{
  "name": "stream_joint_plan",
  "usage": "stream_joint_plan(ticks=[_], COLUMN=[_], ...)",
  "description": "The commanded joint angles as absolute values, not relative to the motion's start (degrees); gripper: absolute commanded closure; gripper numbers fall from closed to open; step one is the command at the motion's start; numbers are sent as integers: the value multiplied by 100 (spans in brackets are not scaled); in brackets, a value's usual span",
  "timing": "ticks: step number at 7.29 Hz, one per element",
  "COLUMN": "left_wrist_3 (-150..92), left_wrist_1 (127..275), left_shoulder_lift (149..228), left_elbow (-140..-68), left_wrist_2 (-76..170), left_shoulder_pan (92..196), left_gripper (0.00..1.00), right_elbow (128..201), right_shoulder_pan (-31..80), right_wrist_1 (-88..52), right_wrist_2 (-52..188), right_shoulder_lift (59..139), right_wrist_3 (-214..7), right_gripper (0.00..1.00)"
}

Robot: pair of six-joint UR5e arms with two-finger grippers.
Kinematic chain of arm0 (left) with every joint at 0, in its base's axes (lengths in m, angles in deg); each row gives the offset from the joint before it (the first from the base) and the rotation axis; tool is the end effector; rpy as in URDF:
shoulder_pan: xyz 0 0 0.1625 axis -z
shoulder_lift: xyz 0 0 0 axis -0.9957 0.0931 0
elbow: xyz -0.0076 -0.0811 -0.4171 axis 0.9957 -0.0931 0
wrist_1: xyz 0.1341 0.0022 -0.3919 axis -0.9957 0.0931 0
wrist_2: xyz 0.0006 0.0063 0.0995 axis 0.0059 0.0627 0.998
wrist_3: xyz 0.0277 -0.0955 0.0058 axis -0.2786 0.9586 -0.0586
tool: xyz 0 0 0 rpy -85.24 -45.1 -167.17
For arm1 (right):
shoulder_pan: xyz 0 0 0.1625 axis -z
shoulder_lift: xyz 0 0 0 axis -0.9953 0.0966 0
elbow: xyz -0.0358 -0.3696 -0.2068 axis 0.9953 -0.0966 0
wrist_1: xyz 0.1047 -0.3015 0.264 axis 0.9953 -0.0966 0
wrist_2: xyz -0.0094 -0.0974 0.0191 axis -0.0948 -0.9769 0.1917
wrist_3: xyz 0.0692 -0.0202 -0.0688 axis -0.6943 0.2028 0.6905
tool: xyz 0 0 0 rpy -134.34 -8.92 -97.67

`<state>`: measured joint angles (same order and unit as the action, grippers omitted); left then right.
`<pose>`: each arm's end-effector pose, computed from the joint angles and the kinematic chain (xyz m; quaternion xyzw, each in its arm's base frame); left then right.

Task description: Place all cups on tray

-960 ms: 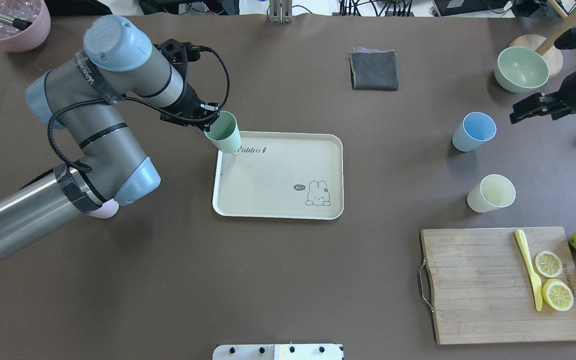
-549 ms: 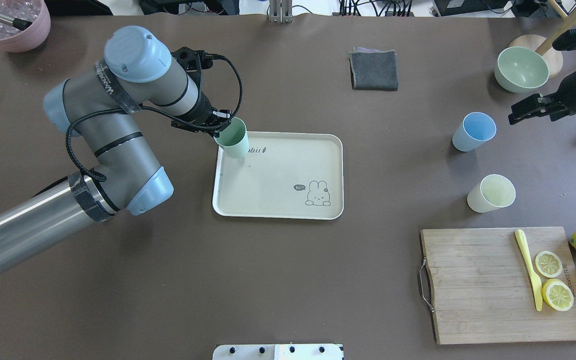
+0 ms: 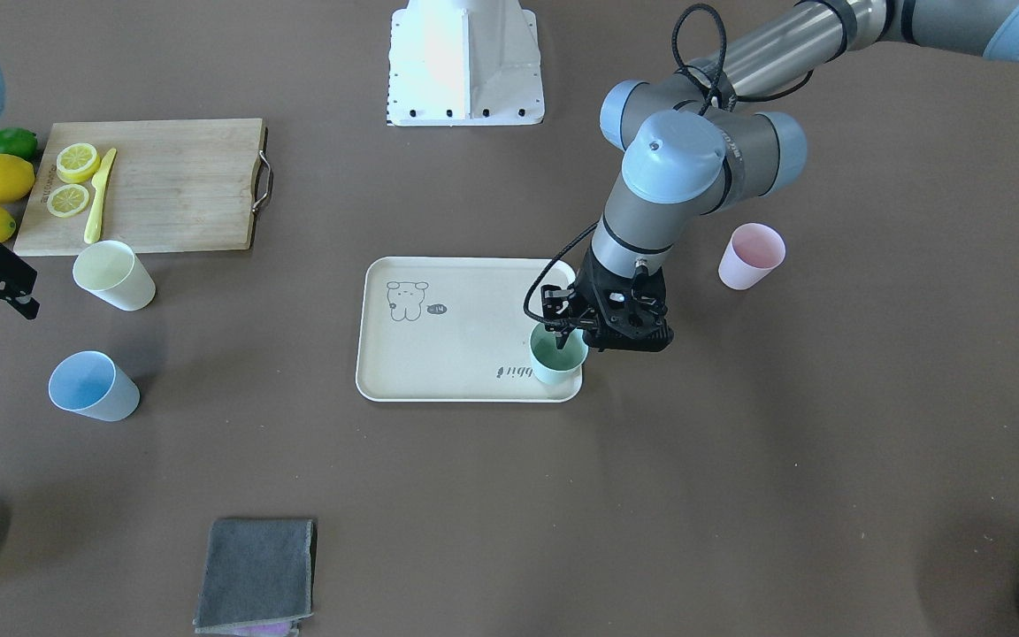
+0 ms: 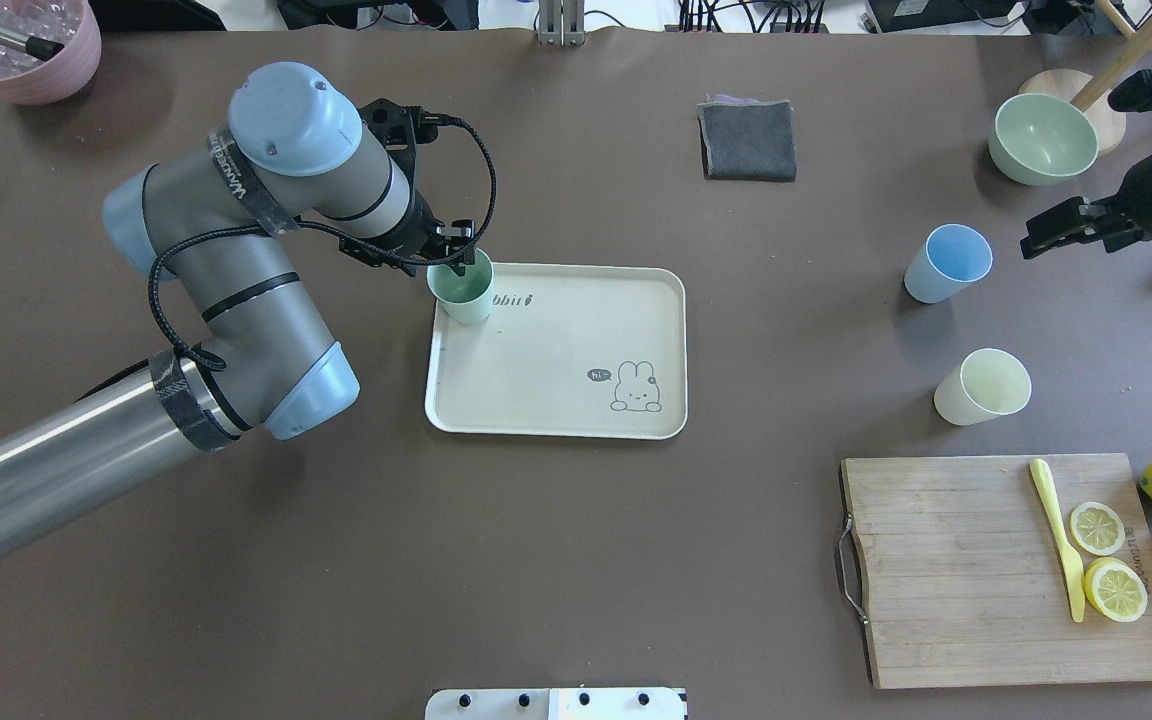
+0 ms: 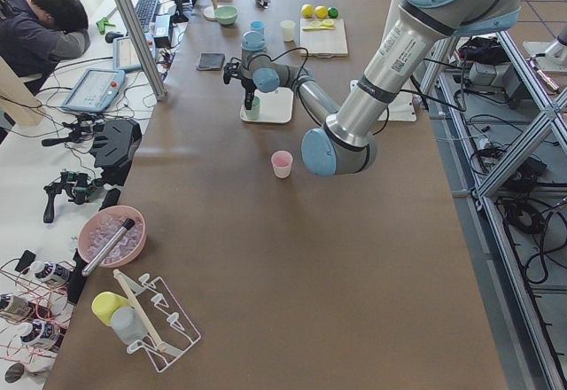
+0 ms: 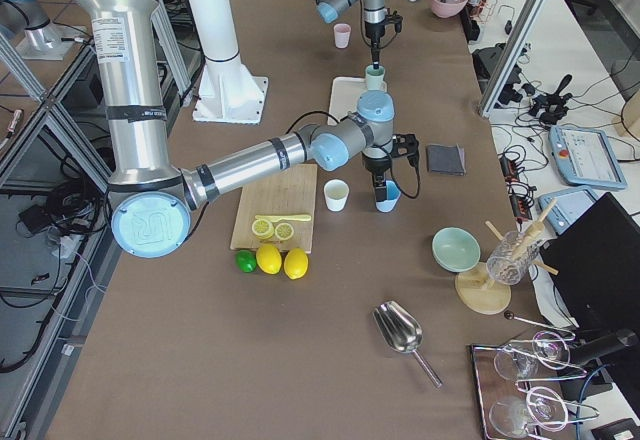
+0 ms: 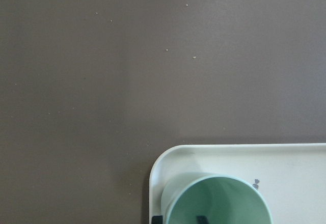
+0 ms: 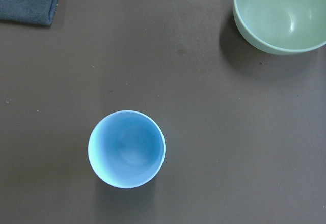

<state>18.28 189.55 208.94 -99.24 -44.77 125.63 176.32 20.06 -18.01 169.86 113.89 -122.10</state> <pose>0.4850 -0.5456 0.2367 0.0899 0.4527 -0.0141 0.8870 -0.1626 -0.5153 0.4641 0.0901 -0.3878 -0.0109 0.9173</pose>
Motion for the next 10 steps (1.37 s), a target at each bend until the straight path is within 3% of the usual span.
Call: stream_joint_plan(ticks=[1,3,7,8,9,10], left_wrist_3=[1817,971,666,666,666,666], left_wrist_1=[18902,18368,18251,18251,18251,18251], left_shoulder_lift=[20868,20728,20587,20587,20587,20578], left_elbow=[-10220,-10492,-10591,-10591,-10582,-10582], left_wrist_2=[-4619,-5243,-5236,-5218,-5209,-5201], left_shoulder_pan=[12675,13402,13581,13581,13581,13581], left_gripper=[3,3,3,3,3,3], right_elbow=[17855,18146,18139,18051,18016,17972], right_shoulder_pan=[2021,2519,3391,3453,3480,3480], right_wrist_1=[-1808,-1791,-842,-841,-841,-841], right_wrist_2=[17039,16865,16328,16153,16143,16143], right_shoulder_lift=[11664,11901,12685,12668,12633,12580], right_wrist_3=[-12356,-12988,-13228,-13228,-13236,-13245], right_gripper=[0,0,1,15,66,65])
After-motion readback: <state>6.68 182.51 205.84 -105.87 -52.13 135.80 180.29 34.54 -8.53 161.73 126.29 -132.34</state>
